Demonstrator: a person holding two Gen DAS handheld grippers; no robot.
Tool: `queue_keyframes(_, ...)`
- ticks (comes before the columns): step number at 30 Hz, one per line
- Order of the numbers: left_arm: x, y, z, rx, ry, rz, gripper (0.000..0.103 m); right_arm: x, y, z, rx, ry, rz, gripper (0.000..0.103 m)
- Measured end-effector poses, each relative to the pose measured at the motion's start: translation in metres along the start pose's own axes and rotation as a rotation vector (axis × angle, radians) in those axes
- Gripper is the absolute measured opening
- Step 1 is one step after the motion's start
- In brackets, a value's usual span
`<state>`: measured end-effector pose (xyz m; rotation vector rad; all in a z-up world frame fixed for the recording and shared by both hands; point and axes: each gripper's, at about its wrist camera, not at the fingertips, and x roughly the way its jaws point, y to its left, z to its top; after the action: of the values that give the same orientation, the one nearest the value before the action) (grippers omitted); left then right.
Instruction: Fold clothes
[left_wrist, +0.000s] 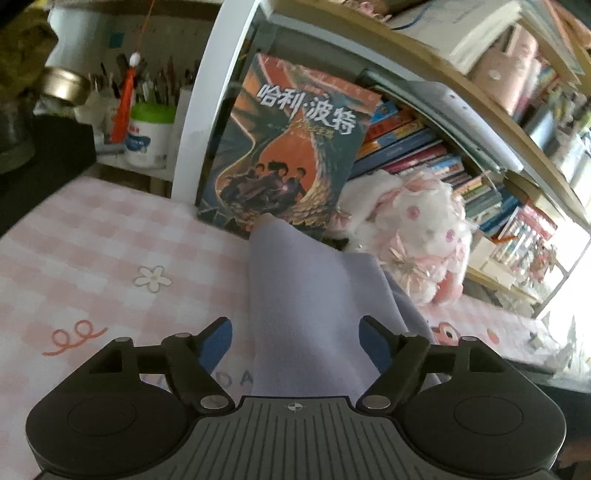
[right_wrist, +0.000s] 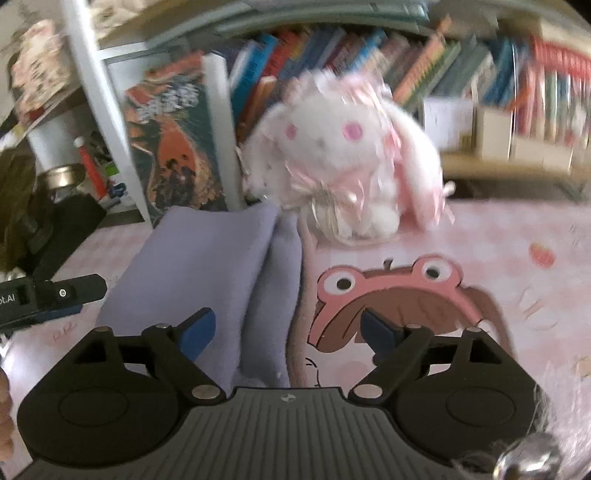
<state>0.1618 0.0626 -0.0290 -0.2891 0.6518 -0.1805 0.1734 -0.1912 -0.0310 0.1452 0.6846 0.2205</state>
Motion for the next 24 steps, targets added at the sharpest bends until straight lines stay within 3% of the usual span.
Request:
queue_keyframes(5, -0.022, -0.011, -0.017, 0.063, 0.004, 0.033, 0.091, -0.021, 0.011, -0.019, -0.036, -0.004, -0.026, 0.087)
queue_keyframes(11, -0.037, -0.018, -0.041, 0.116, 0.025, 0.069, 0.092, -0.045, 0.025, -0.043, -0.078, -0.005, -0.058, 0.088)
queue_keyframes(24, -0.056, -0.029, -0.074, 0.153, 0.042, 0.143, 0.095, -0.076, 0.04, -0.082, -0.093, 0.015, -0.115, 0.1)
